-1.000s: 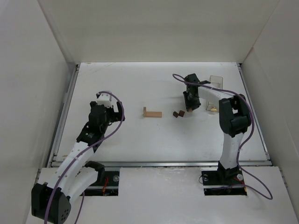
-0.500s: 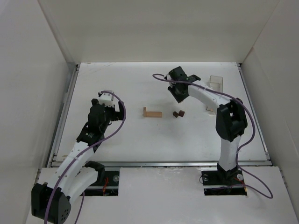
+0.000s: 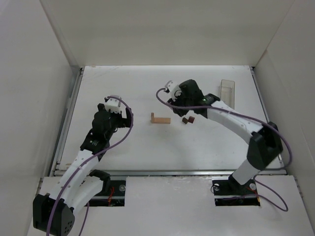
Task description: Build the wood block tower
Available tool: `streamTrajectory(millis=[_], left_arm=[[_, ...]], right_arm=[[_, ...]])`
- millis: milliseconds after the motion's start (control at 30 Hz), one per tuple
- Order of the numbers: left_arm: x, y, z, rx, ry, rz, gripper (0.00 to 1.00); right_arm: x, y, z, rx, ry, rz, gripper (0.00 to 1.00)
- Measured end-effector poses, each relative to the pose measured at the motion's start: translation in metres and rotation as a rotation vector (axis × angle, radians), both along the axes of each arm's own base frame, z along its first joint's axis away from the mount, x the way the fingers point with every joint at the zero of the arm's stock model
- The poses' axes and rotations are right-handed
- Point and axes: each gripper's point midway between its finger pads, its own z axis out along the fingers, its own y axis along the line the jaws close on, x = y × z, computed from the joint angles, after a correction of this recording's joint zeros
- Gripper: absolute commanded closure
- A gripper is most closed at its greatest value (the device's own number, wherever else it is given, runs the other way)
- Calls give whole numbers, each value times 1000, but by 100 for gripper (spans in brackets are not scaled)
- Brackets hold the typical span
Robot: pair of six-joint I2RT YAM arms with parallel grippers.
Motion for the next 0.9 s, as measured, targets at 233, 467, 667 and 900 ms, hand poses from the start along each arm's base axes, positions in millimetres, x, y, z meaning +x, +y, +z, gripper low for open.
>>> streamTrajectory(millis=[233, 467, 667, 900], left_arm=[[-11, -30, 5, 15, -25, -221, 0], [-32, -77, 29, -30, -121, -536, 1], [-44, -102, 56, -52, -230, -713, 4], [-44, -110, 70, -6, -303, -785, 6]], right_arm=[[-23, 28, 108, 494, -390, 153, 100], [-32, 68, 114, 653, -374, 333, 100], [-50, 82, 103, 696, -286, 449, 100], [-52, 78, 98, 637, -273, 468, 100]])
